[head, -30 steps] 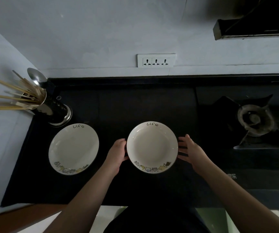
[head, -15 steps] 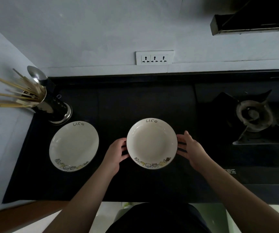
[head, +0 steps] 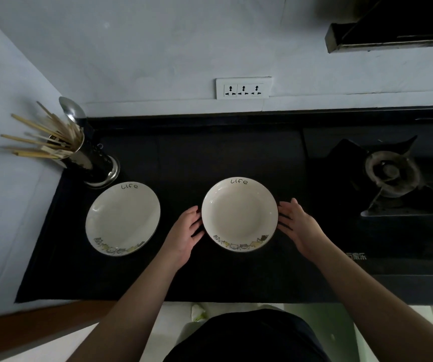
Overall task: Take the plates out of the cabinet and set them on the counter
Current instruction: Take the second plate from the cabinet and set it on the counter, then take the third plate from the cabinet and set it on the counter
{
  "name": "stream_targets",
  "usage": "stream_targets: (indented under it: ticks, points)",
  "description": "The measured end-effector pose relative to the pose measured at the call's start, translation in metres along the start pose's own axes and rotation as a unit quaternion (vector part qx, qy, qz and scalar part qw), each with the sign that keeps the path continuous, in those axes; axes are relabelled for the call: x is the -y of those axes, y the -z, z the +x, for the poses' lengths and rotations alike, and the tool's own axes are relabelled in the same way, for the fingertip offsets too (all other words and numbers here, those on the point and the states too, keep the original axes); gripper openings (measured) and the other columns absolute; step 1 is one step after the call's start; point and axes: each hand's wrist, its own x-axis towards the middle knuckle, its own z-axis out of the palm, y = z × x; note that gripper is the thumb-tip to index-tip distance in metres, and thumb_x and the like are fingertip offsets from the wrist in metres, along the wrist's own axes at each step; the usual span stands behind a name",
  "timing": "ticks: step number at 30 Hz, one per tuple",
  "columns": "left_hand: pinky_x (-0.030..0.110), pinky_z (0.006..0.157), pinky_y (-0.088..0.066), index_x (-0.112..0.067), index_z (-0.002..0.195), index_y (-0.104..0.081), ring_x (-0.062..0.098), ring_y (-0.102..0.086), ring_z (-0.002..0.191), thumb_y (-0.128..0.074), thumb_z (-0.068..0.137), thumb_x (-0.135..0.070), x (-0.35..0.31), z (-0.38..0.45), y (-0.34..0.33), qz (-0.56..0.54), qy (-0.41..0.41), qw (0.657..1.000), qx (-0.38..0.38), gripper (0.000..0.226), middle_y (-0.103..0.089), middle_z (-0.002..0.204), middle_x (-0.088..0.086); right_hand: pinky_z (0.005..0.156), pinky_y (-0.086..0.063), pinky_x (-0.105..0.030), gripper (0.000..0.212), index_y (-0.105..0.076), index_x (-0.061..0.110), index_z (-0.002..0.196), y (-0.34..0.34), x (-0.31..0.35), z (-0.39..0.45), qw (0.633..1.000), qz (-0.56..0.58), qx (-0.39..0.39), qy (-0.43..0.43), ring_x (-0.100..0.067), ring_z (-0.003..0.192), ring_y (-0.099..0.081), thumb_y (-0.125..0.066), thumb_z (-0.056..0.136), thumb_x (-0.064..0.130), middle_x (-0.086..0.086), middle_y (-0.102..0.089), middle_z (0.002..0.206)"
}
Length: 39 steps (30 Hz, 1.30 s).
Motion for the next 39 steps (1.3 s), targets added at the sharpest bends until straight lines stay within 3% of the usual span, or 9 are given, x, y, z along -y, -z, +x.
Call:
stream_targets:
  ticks: [6,10,12,14,16,18,22,30,39]
  points:
    - [0.042,0.107,-0.042,-0.025,0.146,-0.040,0.018,-0.047,0.131,-0.042,0.103,-0.030,-0.008,-0.008,0.020,0.204,-0.053,0.977,-0.016,0.043,-0.046,0.148,0.004,0.099,-0.040,-0.038,0.041,-0.045,0.036,0.138,-0.001,-0.011,-0.008,0.975,-0.197,-0.062,0.085,-0.014,0.121,-0.050,-0.042,0.098,0.048,0.008,-0.053,0.136]
    - [0.036,0.106,-0.039,-0.033,0.147,-0.037,0.011,-0.044,0.130,-0.043,0.101,-0.042,-0.016,-0.019,0.043,0.389,-0.150,0.909,-0.009,0.048,-0.043,0.150,-0.004,0.084,-0.042,-0.031,0.040,-0.053,0.037,0.127,-0.014,-0.010,-0.023,0.954,-0.263,-0.058,0.132,-0.009,0.103,-0.057,-0.041,0.094,0.055,0.026,-0.055,0.098]
    - [0.039,0.108,-0.039,-0.032,0.152,-0.027,0.015,-0.041,0.136,-0.047,0.100,-0.041,-0.019,-0.025,0.052,0.460,-0.194,0.867,-0.014,0.056,-0.038,0.154,-0.002,0.082,-0.040,-0.031,0.044,-0.054,0.033,0.128,-0.023,-0.007,-0.037,0.940,-0.308,-0.035,0.140,-0.007,0.096,-0.056,-0.041,0.094,0.056,0.021,-0.058,0.099]
    - [0.042,0.112,-0.034,-0.029,0.155,-0.019,0.019,-0.035,0.141,-0.047,0.099,-0.042,-0.021,-0.036,0.064,0.568,-0.238,0.788,-0.025,0.063,-0.033,0.157,0.002,0.081,-0.038,-0.032,0.046,-0.055,0.031,0.130,-0.034,-0.004,-0.057,0.922,-0.358,-0.014,0.144,-0.011,0.095,-0.053,-0.039,0.095,0.055,0.007,-0.062,0.113]
    - [0.044,0.116,-0.026,-0.026,0.156,-0.016,0.021,-0.026,0.145,-0.039,0.100,-0.048,-0.021,-0.048,0.079,0.690,-0.298,0.657,-0.048,0.064,-0.028,0.159,0.005,0.081,-0.040,-0.033,0.046,-0.055,0.028,0.132,-0.046,-0.006,-0.083,0.902,-0.400,0.004,0.163,-0.015,0.098,-0.053,-0.038,0.097,0.053,-0.003,-0.061,0.124]
    - [0.047,0.118,-0.019,-0.026,0.156,-0.016,0.023,-0.020,0.147,-0.032,0.100,-0.050,-0.018,-0.059,0.095,0.746,-0.339,0.569,-0.070,0.063,-0.025,0.161,0.006,0.094,-0.043,-0.036,0.048,-0.052,0.025,0.135,-0.061,-0.013,-0.109,0.880,-0.428,0.000,0.207,-0.022,0.115,-0.053,-0.038,0.098,0.051,-0.005,-0.055,0.136]
    - [0.047,0.120,-0.012,-0.024,0.155,-0.024,0.022,-0.012,0.150,-0.028,0.101,-0.050,-0.012,-0.074,0.119,0.754,-0.370,0.538,-0.068,0.060,-0.019,0.163,0.004,0.115,-0.027,-0.043,0.054,-0.040,0.025,0.145,-0.086,-0.029,-0.154,0.847,-0.471,-0.013,0.248,-0.023,0.141,-0.029,-0.035,0.099,0.051,0.001,-0.039,0.152]
    - [0.046,0.120,0.001,-0.024,0.156,-0.015,0.023,0.002,0.151,-0.017,0.098,-0.055,-0.005,-0.090,0.112,0.757,-0.450,0.474,0.005,0.066,-0.005,0.165,0.004,0.118,-0.008,-0.038,0.068,-0.017,0.028,0.154,-0.078,-0.065,-0.224,0.757,-0.576,-0.147,0.271,-0.019,0.148,-0.011,-0.014,0.095,0.062,0.002,-0.020,0.161]
    - [0.052,0.120,-0.013,-0.020,0.155,-0.026,0.027,-0.015,0.150,-0.012,0.098,-0.056,0.033,-0.126,0.024,0.742,-0.538,0.377,0.135,0.069,-0.023,0.162,0.006,0.121,-0.008,-0.046,0.072,-0.015,0.028,0.155,-0.007,-0.132,-0.303,0.762,-0.554,-0.288,0.173,-0.024,0.150,0.000,-0.002,0.094,0.064,-0.002,-0.009,0.163]
